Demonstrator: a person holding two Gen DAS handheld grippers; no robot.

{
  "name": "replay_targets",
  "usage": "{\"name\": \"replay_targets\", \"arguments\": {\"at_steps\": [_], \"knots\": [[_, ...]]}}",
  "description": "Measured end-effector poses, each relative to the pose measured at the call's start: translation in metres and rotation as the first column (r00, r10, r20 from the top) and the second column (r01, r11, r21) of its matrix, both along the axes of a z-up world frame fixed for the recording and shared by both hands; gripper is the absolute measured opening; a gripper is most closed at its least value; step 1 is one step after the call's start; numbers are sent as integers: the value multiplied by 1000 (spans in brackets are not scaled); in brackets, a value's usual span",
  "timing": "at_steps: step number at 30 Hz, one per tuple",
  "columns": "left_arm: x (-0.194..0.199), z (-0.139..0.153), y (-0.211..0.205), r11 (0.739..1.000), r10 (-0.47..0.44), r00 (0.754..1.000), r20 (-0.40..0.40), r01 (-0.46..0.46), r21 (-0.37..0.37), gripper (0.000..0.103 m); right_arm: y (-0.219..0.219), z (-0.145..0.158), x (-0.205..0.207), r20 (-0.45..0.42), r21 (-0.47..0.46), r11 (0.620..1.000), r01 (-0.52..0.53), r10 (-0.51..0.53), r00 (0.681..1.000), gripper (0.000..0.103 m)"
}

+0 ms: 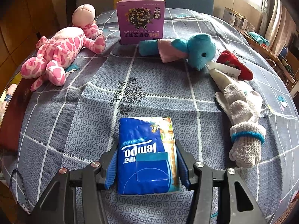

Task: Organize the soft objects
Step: 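Carry the Tempo tissue pack into the gold box and open the right tool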

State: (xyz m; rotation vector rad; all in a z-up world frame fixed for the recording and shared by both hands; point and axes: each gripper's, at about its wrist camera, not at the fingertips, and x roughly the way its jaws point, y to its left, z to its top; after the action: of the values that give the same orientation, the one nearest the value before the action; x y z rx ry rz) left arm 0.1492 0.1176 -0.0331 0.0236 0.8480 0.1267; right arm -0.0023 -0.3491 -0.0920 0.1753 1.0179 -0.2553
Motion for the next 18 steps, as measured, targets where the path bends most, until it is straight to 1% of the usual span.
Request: {"name": "replay_targets", "arguments": {"at_steps": [1,3,6,8,15,18], "knots": [[-5,5,-2,1000,7,1000,19,-7,-5,85,0,0,-1,5,-1,1000,3,-3,1000,54],[-17,14,-8,1000,15,998,57,-14,-28,91,0,0,-2,12,-2,1000,10,-10,1000,54],[-32,25,-19,998,1,996,86,5,-64,96,0,0,-3,20,-3,1000,18,-17,1000,54],[-42,30,-26,997,-12,995,101,20,-78,97,0,0,-4,23,-7,1000,20,-20,1000,54],[-71,35,-58,989,-90,991,103,101,-104,99,2,2,-7,28,-16,1000,20,-19,999,54],[-81,34,-67,988,-112,988,103,122,-96,99,1,2,-7,30,-17,1000,21,-21,999,53]]}}
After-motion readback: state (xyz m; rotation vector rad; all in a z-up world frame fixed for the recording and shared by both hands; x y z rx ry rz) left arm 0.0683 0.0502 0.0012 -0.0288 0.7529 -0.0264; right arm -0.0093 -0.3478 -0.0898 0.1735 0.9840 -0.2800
